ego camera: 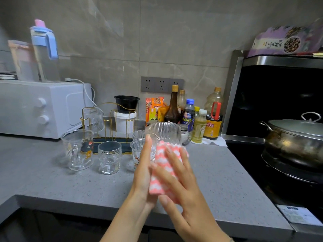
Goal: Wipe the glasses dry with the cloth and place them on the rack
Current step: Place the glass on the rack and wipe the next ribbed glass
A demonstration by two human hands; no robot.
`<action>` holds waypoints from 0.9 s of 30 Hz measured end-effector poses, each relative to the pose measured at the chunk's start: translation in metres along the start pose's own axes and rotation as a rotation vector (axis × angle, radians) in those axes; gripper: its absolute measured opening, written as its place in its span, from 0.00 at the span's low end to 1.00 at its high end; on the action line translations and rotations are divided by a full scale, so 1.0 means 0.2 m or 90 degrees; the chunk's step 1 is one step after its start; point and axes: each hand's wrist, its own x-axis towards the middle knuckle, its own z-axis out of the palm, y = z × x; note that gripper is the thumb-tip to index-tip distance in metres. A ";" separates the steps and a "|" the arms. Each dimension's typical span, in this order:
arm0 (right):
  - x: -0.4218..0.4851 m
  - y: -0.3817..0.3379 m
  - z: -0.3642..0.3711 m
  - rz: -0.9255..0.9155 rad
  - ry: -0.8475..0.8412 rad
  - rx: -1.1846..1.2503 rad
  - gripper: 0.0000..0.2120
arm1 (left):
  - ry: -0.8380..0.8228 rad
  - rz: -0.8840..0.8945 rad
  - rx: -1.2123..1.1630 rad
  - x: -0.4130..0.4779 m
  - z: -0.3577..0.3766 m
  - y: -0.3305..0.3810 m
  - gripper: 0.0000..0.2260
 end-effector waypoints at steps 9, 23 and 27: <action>0.16 0.03 -0.11 0.077 0.050 0.009 0.25 | -0.019 0.064 0.096 -0.02 0.03 -0.05 0.19; -0.02 -0.04 0.03 0.008 -0.005 0.003 0.28 | -0.053 -0.047 -0.072 0.00 0.01 0.04 0.28; 0.02 -0.04 0.00 0.014 0.009 -0.013 0.26 | -0.074 -0.057 -0.088 0.00 0.00 0.02 0.29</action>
